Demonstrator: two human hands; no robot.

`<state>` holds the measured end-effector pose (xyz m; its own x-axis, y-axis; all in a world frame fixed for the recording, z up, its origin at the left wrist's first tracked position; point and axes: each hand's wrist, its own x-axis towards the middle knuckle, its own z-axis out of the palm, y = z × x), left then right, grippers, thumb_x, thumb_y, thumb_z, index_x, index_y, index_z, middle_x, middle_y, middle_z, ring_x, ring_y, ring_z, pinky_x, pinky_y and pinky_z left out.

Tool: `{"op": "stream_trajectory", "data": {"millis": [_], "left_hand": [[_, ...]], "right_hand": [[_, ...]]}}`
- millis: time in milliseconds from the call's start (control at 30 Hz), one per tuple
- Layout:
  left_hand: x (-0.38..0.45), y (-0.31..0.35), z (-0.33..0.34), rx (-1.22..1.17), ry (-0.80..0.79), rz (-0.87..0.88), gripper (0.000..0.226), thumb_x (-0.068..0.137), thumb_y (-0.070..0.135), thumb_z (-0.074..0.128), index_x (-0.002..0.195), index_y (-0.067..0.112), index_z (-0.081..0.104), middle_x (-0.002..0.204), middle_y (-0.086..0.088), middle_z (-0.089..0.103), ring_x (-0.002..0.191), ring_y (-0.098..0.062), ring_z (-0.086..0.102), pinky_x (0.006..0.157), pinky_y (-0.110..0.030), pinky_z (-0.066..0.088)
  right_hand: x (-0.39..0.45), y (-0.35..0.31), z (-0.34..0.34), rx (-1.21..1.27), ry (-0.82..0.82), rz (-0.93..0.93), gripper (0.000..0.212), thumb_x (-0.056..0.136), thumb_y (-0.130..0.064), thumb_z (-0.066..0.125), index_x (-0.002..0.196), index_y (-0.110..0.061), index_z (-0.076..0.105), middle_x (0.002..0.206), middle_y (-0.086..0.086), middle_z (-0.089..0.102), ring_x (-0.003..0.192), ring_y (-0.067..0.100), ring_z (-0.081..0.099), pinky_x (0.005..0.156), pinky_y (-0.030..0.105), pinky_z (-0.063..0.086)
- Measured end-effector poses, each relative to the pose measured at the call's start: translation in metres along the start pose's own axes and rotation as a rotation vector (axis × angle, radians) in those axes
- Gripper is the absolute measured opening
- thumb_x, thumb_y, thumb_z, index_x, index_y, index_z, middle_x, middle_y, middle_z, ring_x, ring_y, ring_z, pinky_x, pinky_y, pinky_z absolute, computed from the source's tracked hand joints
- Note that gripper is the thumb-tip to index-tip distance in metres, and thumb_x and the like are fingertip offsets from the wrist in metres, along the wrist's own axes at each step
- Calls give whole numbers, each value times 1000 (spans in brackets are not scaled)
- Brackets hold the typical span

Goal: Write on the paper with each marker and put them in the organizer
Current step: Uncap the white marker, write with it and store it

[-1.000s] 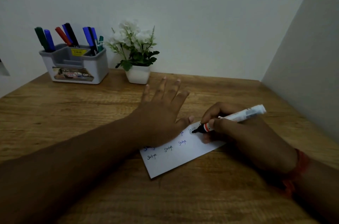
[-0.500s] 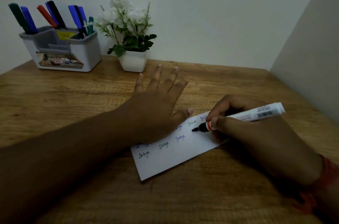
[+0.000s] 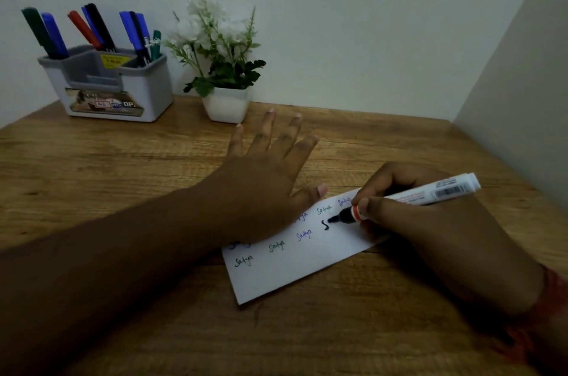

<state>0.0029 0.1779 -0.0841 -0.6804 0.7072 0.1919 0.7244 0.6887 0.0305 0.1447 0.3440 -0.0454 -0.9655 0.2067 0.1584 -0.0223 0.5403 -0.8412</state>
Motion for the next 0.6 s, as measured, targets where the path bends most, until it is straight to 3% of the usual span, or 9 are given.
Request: {"op": "stream_trajectory", "data": {"millis": [200,433,533,600], "left_hand": [[2,-2,2,26,-4,-13,73,92,71,17,152,38,-9,160,8,-28,143,-21,-36,117,-61,-10],[3,-2,5,39,7,0,75,89,74,10,151,39,-12,160,8,-29,143,-21,-37,117,-60,-11],[2,-2,4,31,-1,-7,76,89,74,9,152,38,-12,160,8,-30,142,-21,-38,117,-60,-12],[1,-1,3,32,8,-2,76,87,75,8,151,38,-12,160,8,-30,142,-21,-38,117,-60,-12]], "right_hand": [[-2,-7,4,-5,-1,102,7,76,-29,71,74,-22,73,85,-11,77,81,4,71,73,32,60],[-1,-3,3,-25,31,84,6,77,-25,72,73,-21,71,84,-10,75,77,1,69,57,19,55],[-1,-3,3,0,55,50,7,76,-19,69,69,-17,69,79,-4,74,76,7,70,60,26,55],[-1,-4,4,2,59,62,7,76,-21,69,70,-17,70,81,-4,75,80,9,71,70,35,60]]}}
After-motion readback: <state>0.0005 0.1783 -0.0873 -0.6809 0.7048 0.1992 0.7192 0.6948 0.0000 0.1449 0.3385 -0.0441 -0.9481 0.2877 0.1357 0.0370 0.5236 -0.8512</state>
